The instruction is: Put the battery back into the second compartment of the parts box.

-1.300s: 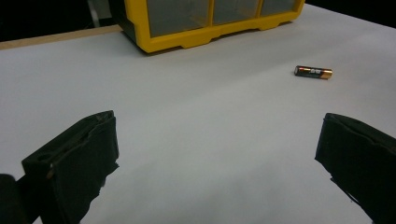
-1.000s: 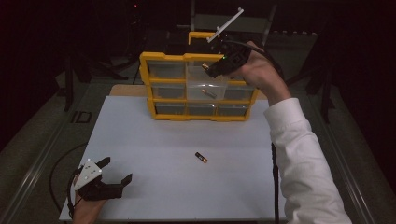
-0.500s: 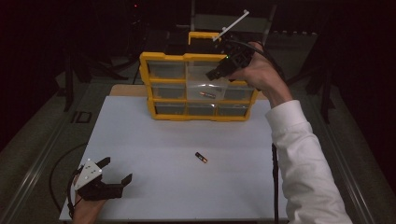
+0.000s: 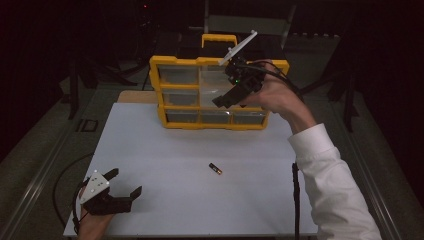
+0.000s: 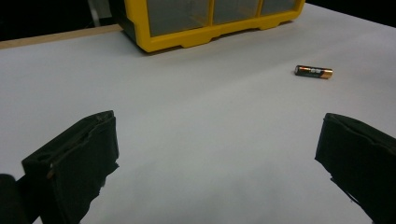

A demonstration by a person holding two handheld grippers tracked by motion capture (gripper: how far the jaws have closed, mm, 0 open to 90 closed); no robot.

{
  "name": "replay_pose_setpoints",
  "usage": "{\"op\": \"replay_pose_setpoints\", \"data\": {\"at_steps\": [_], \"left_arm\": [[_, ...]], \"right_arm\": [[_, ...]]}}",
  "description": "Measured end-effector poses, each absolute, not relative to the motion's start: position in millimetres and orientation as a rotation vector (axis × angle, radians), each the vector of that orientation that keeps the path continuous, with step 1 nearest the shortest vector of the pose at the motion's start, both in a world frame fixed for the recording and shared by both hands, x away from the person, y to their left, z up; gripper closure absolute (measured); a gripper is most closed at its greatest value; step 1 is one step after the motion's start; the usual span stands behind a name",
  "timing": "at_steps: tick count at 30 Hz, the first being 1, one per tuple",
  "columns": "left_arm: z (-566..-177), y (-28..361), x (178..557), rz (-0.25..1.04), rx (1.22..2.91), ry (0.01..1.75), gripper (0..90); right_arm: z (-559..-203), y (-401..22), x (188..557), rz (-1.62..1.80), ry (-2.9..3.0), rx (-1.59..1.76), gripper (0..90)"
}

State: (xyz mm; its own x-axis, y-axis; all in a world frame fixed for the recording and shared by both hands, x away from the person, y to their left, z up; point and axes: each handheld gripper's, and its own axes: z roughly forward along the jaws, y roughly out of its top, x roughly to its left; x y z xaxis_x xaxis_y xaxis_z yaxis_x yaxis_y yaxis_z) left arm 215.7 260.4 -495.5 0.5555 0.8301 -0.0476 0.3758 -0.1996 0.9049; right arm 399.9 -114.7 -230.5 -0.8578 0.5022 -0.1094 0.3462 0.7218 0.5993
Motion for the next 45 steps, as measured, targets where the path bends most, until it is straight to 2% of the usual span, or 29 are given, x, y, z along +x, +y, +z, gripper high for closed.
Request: {"op": "replay_pose_setpoints", "data": {"at_steps": [13,30,45], "left_arm": [[-495.6,259.9,215.8,0.575,1.804,0.993,0.1],[-495.6,259.9,215.7,0.577,1.799,0.99,0.1],[-495.0,260.4,214.9,0.58,1.793,0.991,0.1]], "right_arm": [[-261.8,-112.6,379.3,0.799,2.691,0.592,13.5],[-318.4,-104.3,381.8,0.74,2.739,0.592,13.1],[-373.7,-100.3,380.3,0.675,2.813,0.603,8.2]]}}
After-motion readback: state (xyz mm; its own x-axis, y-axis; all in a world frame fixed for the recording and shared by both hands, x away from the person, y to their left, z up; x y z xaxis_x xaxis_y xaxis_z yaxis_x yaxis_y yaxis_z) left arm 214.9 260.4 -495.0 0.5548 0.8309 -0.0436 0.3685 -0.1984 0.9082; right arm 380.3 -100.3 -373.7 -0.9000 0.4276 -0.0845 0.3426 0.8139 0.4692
